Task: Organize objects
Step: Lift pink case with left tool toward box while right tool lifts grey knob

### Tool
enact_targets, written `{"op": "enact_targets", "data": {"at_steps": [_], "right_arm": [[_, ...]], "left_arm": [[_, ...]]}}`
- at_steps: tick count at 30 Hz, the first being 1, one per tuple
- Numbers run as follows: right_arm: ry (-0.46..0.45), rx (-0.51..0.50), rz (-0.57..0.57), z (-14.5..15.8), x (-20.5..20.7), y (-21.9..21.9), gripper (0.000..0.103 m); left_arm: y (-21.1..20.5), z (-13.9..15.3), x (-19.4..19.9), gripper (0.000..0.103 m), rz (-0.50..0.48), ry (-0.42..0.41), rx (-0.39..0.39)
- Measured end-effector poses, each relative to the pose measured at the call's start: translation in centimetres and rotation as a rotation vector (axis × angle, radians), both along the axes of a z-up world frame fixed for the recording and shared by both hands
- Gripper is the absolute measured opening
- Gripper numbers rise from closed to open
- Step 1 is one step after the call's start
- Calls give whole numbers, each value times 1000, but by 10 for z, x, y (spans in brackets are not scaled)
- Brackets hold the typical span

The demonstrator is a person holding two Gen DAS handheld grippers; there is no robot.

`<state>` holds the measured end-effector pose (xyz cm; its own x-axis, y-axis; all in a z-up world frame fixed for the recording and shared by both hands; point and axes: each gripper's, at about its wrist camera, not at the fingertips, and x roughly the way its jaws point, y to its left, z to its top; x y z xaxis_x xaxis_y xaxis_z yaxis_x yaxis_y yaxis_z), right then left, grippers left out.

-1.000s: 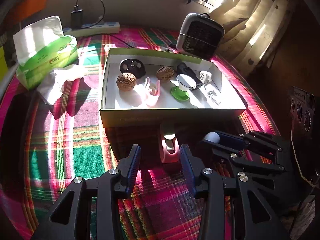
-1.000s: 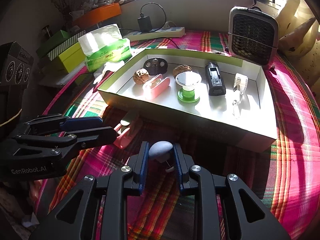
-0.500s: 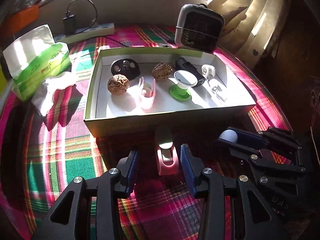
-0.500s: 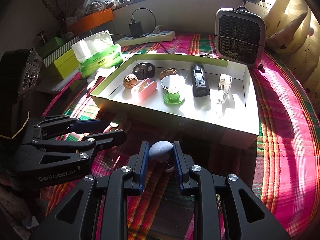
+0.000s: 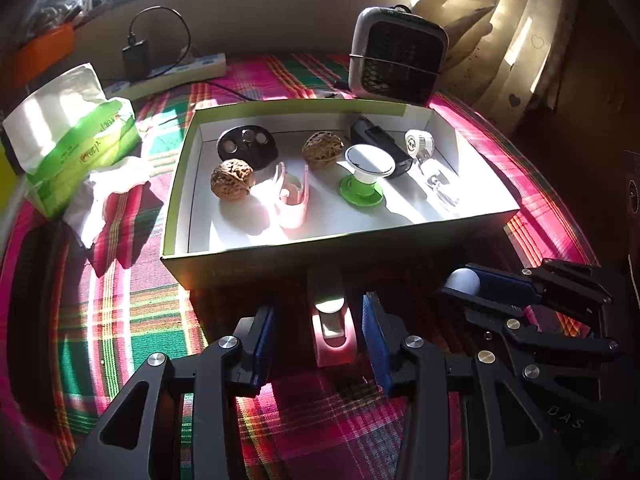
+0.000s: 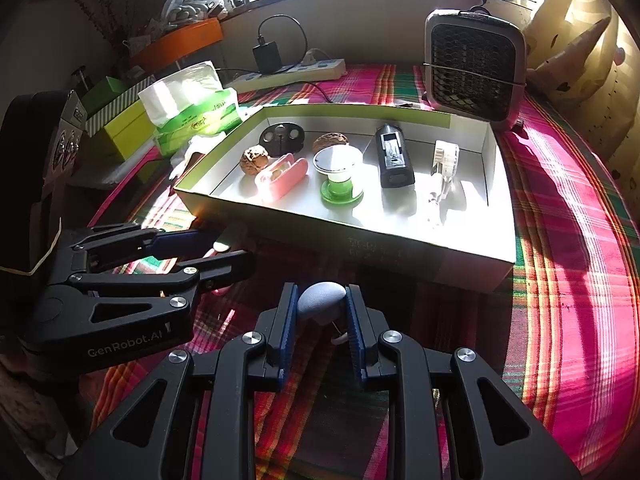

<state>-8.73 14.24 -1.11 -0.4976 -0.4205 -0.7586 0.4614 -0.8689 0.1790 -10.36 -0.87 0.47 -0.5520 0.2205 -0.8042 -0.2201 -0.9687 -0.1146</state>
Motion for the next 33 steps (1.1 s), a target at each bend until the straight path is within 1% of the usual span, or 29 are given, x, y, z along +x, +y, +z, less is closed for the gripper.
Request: {"op": "enact_targets", "data": {"at_steps": [7,11,17,33], "right_arm": [[-4,-2,2,-1,0,1,25],[-6,-4,3,-2,0,1,25],[-8,-4,3,-2,0,1,25],[-12,-5,1,-3,-1,3,25]], "left_arm": [[-1,0,-1,29,10,8,-17],[0,0,0,27,12,14,-30],[-2,-1,-1,15,25,20,-43],[-3,0,0,15,24,24,-43]]}}
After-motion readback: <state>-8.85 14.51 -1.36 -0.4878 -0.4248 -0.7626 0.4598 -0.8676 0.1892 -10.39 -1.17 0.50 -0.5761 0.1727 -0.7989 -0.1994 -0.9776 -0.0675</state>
